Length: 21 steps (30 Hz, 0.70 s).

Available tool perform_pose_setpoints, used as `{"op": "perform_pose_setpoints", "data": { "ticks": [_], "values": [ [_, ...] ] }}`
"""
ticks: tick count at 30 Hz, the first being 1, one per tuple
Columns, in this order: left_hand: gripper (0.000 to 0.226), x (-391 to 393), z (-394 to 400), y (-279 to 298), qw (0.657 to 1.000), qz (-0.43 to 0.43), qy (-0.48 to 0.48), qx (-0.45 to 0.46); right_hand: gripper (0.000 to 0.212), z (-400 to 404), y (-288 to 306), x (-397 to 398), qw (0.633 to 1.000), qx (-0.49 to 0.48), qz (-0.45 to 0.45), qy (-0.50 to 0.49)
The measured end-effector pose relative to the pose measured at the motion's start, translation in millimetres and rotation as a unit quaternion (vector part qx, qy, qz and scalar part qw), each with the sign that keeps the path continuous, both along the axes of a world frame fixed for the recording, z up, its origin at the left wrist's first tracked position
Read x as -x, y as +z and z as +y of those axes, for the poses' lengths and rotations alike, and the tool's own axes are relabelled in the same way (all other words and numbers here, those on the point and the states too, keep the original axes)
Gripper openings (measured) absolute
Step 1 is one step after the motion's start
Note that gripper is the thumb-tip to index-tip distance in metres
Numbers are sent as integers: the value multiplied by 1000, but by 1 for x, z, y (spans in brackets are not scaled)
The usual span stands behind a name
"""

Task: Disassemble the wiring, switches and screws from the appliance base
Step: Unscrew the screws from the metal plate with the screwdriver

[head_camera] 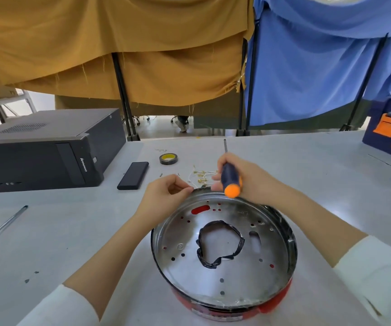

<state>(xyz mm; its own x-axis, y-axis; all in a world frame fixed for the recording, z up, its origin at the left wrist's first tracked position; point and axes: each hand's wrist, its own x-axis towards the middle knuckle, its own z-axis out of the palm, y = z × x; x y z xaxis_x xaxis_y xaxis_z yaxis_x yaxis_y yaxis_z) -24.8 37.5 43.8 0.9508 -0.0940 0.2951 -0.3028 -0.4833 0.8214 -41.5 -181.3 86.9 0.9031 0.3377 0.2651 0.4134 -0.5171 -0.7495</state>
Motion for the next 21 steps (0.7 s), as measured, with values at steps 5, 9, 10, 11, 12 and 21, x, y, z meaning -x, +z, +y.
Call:
{"op": "perform_pose_setpoints", "data": {
  "ticks": [5, 9, 10, 11, 12, 21],
  "values": [
    [7, 3, 1, -2, 999, -14, -7, 29, 37, 11, -27, -20, 985, 169, -24, 1],
    [11, -2, 4, -4, 996, 20, -17, 81, 34, 13, -28, -26, 977, 214, -20, 0],
    [11, -5, 6, -4, 994, 30, -15, 101, 32, 13, -31, -25, 975, 223, -20, -2],
    [10, -9, 7, -5, 992, 38, -12, 120, 32, 13, -34, -24, 974, 224, -21, -3],
    [9, -12, 10, -5, 990, 42, -8, 134, 32, 13, -36, -24, 975, 221, -21, -4],
    [6, -89, 35, -21, 992, 39, 96, -71, 31, 13, -45, -34, 979, 203, -6, -6]
  ]
}}
